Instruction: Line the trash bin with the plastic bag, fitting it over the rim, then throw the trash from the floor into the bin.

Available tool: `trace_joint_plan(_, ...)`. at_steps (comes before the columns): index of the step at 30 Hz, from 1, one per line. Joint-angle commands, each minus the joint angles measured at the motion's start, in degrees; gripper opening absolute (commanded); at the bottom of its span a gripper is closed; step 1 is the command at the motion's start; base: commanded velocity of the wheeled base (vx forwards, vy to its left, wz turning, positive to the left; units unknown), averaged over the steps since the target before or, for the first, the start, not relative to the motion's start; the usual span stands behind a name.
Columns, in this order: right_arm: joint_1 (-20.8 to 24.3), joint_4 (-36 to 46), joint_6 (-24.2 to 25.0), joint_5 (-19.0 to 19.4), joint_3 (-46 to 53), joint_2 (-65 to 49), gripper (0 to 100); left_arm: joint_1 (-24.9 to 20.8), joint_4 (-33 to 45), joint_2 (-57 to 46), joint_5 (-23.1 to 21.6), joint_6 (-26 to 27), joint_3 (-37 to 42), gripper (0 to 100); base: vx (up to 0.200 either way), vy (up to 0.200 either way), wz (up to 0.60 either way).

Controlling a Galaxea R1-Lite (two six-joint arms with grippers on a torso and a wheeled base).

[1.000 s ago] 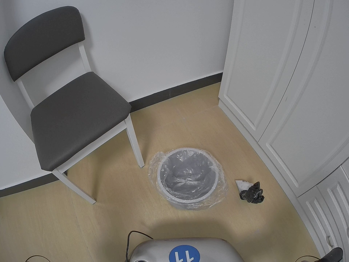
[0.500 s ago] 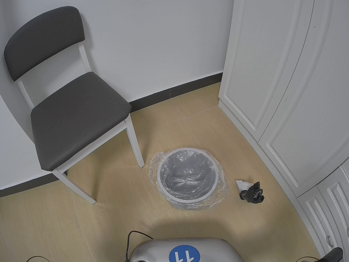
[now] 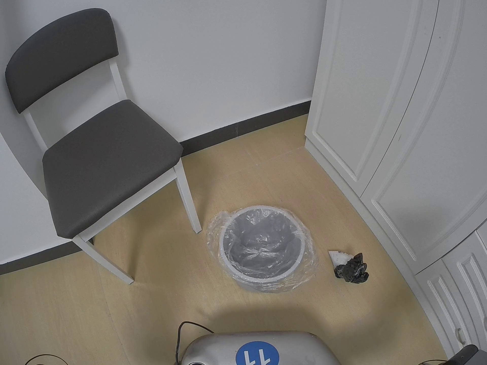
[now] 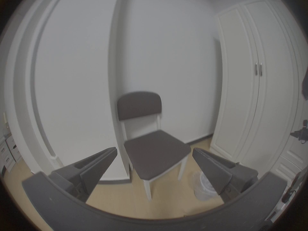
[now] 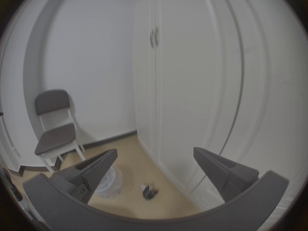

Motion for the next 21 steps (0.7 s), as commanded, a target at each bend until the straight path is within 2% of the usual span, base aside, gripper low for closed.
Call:
trace_joint_plan(1, -2.24, -1.27, 9.64, 3.97, 2.77, 54.4, 100, -8.51, -13.63, 35.85, -1.11, -7.07, 12.53, 100, 0.0, 0.0, 0.0)
trace_joint_plan(2, -3.03, -5.76, 9.56, 3.97, 2.77, 59.58, 100, -7.37, -16.53, 39.1, -1.9, -7.16, 12.62, 100, 0.0, 0.0, 0.0)
trace_joint_plan(4, -3.03, -5.76, 9.56, 3.97, 2.77, 59.58, 100, -7.37, -16.53, 39.1, -1.9, -7.16, 12.62, 100, 0.0, 0.0, 0.0)
trace_joint_plan(5, -4.18, -19.82, 9.56, 4.05, 2.77, 72.77, 100, -3.59, -23.3, 44.82, -3.74, -6.89, 13.59, 100, 0.0, 0.0, 0.0)
trace_joint_plan(8, -5.23, -30.1, 8.76, 3.97, 2.07, 82.96, 100, -2.54, -24.35, 45.43, -4.18, -6.98, 13.68, 100, 0.0, 0.0, 0.0)
trace_joint_plan(10, -5.76, -33.35, 7.45, 3.7, 0.84, 87.97, 100, -2.01, -24.44, 44.99, -4.27, -6.89, 13.59, 100, 0.0, 0.0, 0.0)
trace_joint_plan(17, -6.64, -33.44, 5.78, 3.53, -6.28, 95.97, 100, -2.01, -24.79, 44.99, -4.18, -5.4, 12.01, 100, 0.0, 0.0, 0.0)
trace_joint_plan(21, -6.64, -30.45, 4.81, 3.53, -11.46, 99.22, 100, -2.01, -24.88, 46.66, -4.27, -4.43, 12.01, 100, 0.0, 0.0, 0.0)
